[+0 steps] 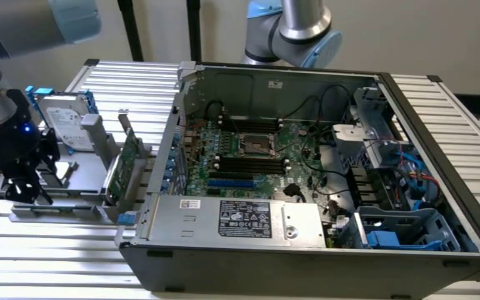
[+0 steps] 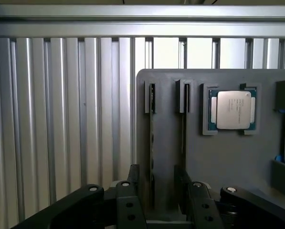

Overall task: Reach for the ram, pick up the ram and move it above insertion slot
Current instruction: 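Pick up the ram and move it above insertion slot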

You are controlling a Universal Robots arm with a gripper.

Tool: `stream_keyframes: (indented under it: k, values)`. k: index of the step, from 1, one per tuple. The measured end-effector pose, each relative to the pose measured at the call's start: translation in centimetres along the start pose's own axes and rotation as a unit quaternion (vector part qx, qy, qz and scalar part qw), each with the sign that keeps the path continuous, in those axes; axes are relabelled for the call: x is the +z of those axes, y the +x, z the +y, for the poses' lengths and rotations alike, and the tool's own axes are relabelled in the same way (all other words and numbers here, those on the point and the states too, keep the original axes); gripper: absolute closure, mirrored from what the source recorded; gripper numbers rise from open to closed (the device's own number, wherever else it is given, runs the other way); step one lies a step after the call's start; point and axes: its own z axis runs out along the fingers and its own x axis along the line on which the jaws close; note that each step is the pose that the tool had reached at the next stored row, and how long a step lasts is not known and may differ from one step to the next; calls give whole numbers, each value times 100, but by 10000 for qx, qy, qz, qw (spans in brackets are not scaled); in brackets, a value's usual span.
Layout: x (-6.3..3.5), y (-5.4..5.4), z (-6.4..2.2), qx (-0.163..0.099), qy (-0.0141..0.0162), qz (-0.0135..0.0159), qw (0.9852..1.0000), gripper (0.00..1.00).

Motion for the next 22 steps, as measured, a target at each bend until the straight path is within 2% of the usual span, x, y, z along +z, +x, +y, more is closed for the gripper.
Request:
stream_keyframes:
  k: [22]
  values:
    - [399,2,29,2,1,1,10000,58]
